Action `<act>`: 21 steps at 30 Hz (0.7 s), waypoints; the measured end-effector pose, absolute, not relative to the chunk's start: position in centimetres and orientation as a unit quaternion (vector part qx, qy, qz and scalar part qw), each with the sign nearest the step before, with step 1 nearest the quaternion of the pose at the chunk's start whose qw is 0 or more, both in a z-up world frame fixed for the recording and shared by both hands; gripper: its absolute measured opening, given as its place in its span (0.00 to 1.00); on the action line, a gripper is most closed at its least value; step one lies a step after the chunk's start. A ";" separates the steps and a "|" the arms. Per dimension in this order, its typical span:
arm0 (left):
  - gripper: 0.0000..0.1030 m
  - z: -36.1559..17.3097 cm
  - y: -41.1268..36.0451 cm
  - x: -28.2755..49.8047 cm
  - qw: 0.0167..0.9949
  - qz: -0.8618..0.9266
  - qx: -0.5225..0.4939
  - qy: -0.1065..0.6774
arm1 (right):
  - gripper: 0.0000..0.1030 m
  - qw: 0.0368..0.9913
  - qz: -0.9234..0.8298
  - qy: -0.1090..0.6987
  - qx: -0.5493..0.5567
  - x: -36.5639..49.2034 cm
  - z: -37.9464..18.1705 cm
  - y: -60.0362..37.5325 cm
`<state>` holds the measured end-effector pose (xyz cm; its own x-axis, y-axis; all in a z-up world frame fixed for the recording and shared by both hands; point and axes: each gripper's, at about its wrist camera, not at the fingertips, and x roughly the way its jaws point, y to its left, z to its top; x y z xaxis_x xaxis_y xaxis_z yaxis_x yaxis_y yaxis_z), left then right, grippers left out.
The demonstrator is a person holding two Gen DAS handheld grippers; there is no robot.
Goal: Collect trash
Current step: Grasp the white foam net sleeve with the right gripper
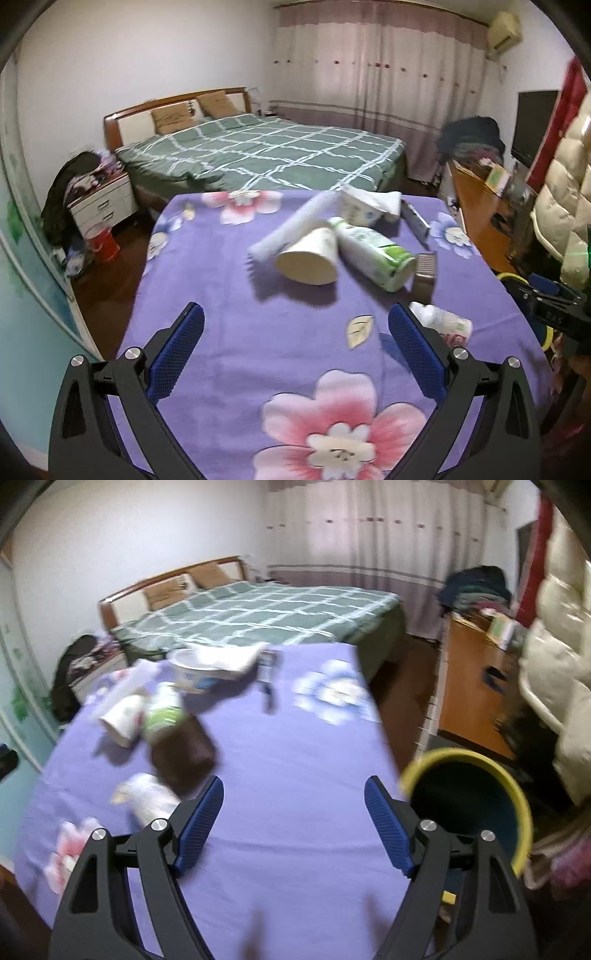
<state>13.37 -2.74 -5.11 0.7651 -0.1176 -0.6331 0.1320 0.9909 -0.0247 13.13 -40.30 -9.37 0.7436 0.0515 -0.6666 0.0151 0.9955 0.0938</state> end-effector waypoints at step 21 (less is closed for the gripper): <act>0.95 -5.0 2.2 13.3 0.947 -0.001 0.019 0.321 | 0.69 0.911 0.112 0.394 0.041 30.2 -7.3 -22.9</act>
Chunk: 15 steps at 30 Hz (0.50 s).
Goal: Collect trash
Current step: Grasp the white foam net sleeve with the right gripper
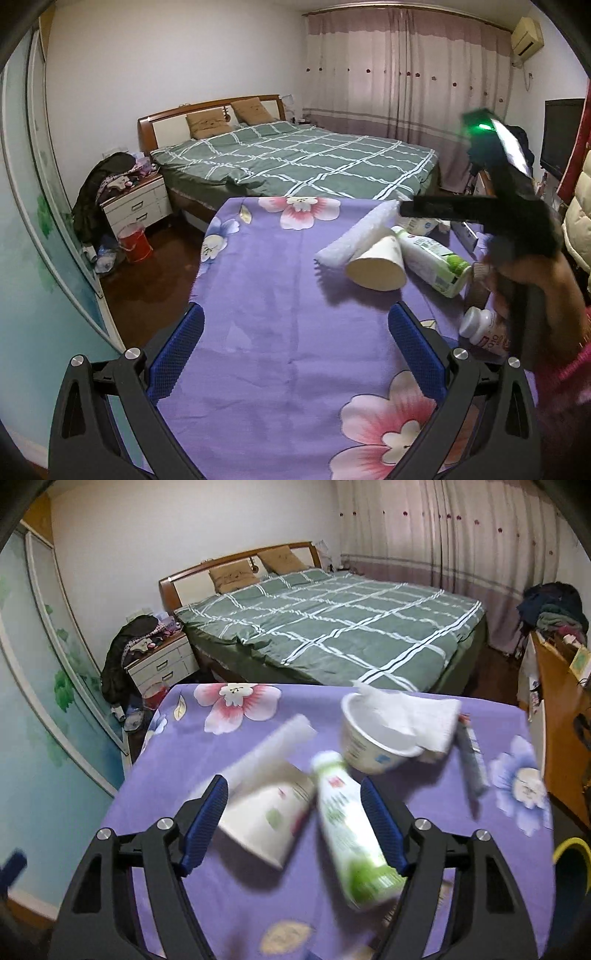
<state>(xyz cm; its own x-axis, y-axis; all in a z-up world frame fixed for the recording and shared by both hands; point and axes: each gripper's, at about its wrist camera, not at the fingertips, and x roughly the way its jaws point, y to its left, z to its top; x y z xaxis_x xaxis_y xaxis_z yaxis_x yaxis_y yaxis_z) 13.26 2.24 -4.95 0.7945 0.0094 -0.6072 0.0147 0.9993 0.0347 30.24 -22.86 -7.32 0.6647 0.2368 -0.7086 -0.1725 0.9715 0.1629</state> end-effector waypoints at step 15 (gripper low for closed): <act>0.95 -5.6 4.4 13.2 0.946 -0.003 0.000 0.324 | 0.20 0.876 0.104 0.460 0.103 36.4 -10.7 -20.5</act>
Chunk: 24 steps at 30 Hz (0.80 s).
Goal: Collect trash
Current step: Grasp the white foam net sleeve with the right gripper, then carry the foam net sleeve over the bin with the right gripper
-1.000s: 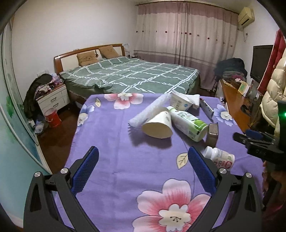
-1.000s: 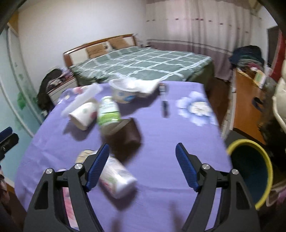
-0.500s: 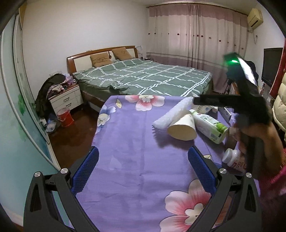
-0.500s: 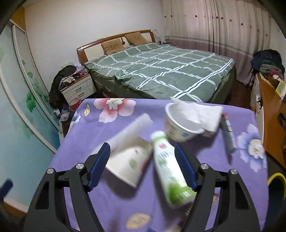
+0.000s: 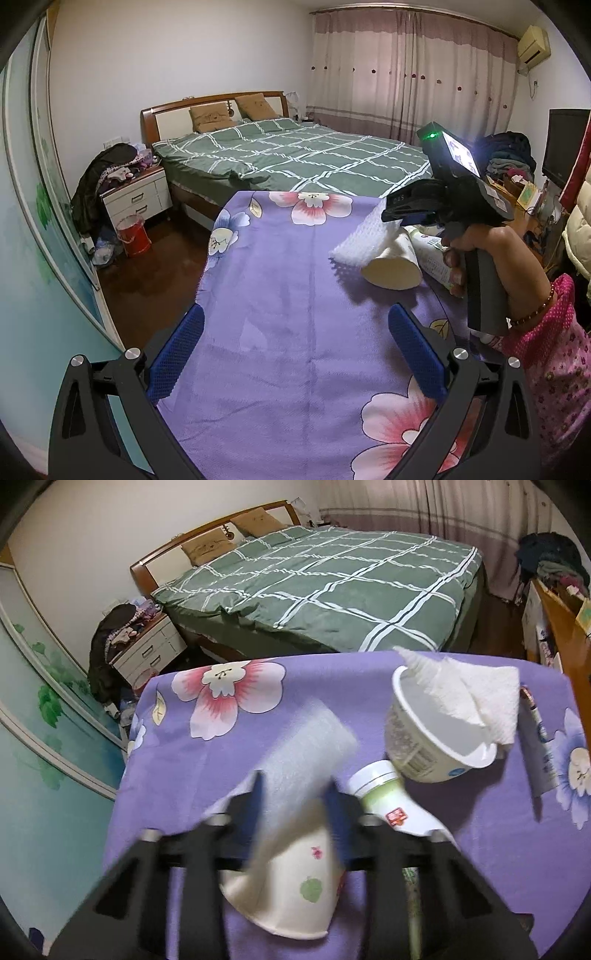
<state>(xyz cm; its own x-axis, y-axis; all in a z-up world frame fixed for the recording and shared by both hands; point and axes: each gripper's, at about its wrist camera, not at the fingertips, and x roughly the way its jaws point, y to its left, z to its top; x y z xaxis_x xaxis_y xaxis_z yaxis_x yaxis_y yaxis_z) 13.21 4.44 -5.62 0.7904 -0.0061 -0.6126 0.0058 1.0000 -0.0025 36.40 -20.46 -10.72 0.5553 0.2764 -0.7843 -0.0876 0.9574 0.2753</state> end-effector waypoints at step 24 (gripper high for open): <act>0.95 -5.4 -0.1 12.0 0.948 -0.043 0.015 0.316 | 0.13 0.937 0.088 0.330 0.069 18.2 -2.1 -33.5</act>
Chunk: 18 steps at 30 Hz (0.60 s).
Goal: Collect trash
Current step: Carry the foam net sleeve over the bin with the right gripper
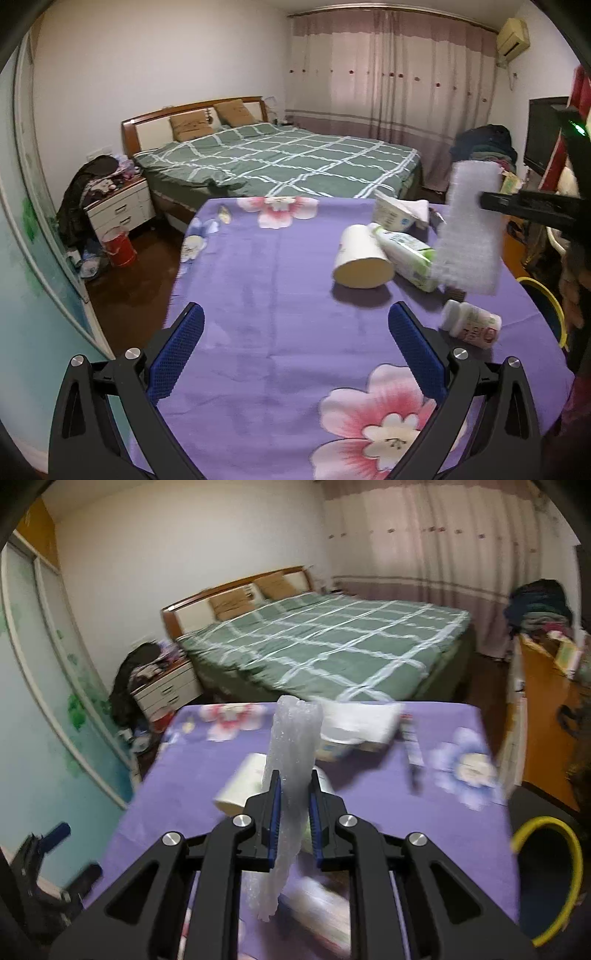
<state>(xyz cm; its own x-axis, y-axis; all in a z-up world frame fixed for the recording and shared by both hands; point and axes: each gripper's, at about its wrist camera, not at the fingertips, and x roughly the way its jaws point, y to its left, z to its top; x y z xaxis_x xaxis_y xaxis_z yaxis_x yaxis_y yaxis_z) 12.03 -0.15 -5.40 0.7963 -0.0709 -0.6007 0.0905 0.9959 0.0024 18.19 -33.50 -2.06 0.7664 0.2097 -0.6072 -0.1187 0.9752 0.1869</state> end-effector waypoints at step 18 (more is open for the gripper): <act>0.95 -7.8 -12.4 13.9 0.920 -0.155 0.068 0.354 | 0.13 0.918 -0.178 0.337 0.112 11.0 -8.3 -57.2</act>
<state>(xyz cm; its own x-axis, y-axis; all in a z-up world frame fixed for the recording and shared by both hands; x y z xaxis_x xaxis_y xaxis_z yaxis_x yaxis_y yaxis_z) 13.89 -12.40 -7.79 0.7017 -0.2382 -0.6715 0.3339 0.9425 0.0146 11.00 -57.20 -8.28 0.7098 -0.2515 -0.6580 0.4026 0.9113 0.0860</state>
